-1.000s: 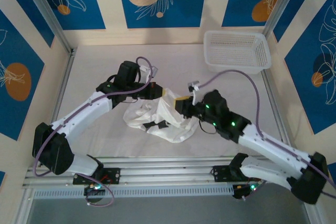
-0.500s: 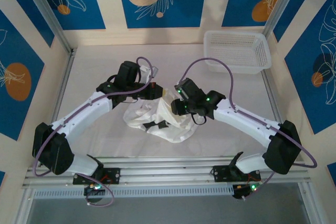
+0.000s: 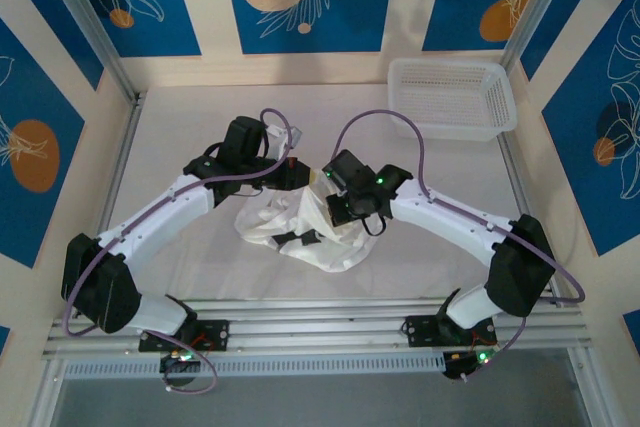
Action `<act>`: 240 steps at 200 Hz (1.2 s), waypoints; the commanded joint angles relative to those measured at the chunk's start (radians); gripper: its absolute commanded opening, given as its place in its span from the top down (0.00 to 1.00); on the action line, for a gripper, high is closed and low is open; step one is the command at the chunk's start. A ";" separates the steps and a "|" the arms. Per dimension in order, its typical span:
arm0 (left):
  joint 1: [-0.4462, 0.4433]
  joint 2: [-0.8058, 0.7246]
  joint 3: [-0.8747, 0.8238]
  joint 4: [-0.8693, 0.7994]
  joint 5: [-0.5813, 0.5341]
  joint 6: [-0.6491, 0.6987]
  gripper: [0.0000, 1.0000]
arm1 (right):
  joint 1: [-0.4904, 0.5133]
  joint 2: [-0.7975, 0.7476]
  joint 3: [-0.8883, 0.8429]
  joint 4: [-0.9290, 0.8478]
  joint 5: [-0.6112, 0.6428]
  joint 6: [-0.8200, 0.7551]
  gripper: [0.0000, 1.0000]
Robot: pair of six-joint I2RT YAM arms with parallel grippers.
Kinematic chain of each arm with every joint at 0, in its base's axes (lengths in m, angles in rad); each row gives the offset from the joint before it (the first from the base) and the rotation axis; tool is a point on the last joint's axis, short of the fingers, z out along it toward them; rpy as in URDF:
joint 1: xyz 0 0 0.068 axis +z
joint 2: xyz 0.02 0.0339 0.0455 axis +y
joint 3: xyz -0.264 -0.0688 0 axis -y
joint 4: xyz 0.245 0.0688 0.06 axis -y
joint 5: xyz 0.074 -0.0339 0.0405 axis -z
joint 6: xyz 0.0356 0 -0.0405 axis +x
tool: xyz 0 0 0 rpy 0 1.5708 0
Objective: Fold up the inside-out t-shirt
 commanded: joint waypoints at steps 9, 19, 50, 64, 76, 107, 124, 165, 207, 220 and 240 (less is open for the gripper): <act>0.010 0.022 0.001 -0.040 -0.086 0.079 1.00 | -0.001 -0.098 0.001 0.051 -0.145 -0.047 1.00; 0.034 0.052 -0.003 -0.047 -0.100 0.100 1.00 | -0.019 -0.165 -0.045 0.127 -0.267 -0.047 1.00; 0.087 0.126 -0.038 0.001 -0.072 0.099 1.00 | -0.119 -0.433 -0.286 0.540 -0.653 0.046 1.00; 0.091 0.129 -0.047 0.014 -0.063 0.092 1.00 | -0.184 -0.542 -0.419 0.749 -0.755 0.125 1.00; 0.090 0.122 -0.052 0.021 -0.066 0.088 1.00 | -0.240 -0.617 -0.522 0.857 -0.769 0.163 1.00; 0.094 0.094 -0.053 0.031 -0.044 0.077 1.00 | -0.301 -0.791 -0.747 0.872 -0.643 0.152 0.99; 0.093 0.085 -0.050 0.035 -0.018 0.075 1.00 | -0.301 -0.872 -0.809 0.784 -0.538 0.164 0.85; 0.073 0.088 -0.059 0.102 0.074 0.040 1.00 | -0.275 -0.921 -0.770 0.664 -0.497 0.128 0.81; 0.037 0.088 -0.067 0.112 0.056 0.036 1.00 | -0.142 -0.743 -0.616 0.614 -0.426 0.063 0.75; 0.032 0.085 -0.067 0.112 0.052 0.034 1.00 | -0.086 -0.638 -0.522 0.539 -0.357 0.072 0.72; 0.027 0.086 -0.062 0.105 0.045 0.036 1.00 | -0.025 -0.453 -0.331 0.325 -0.181 0.152 0.76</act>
